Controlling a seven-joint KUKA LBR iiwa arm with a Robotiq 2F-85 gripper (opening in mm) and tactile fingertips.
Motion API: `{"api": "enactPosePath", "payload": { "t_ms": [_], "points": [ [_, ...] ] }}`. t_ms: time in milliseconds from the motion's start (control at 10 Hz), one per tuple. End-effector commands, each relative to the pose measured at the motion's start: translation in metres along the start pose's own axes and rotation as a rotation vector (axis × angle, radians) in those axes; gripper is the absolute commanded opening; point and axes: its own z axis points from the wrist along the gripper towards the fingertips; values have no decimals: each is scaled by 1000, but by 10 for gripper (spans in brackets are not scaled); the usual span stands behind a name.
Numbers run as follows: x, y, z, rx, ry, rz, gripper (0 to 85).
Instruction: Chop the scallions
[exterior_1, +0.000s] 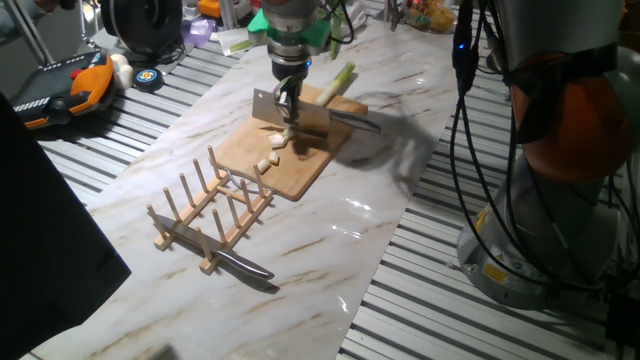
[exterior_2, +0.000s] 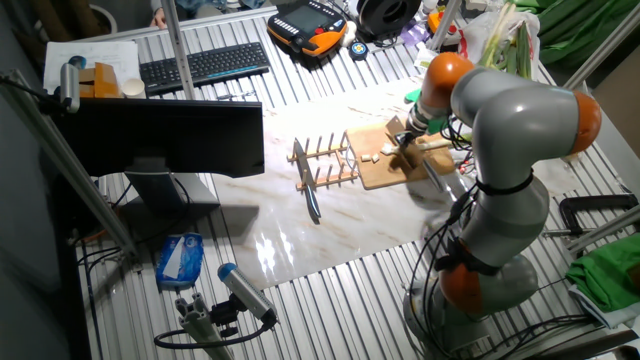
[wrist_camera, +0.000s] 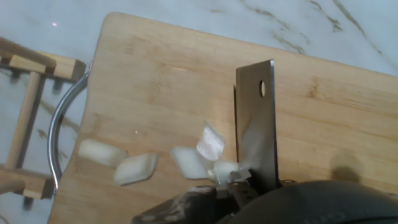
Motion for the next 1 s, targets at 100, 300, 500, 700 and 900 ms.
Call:
{"api": "enactPosePath", "payload": {
  "t_ms": [100, 300, 500, 700, 900],
  "points": [
    [9, -5, 3, -2, -16, -4, 170],
    [9, -5, 3, -5, -26, 13, 187],
    [8, -3, 3, -13, -58, 48, 207],
    [9, -3, 1, -18, -62, 61, 227],
    [12, -2, -4, -23, -58, 75, 227]
  ]
}}
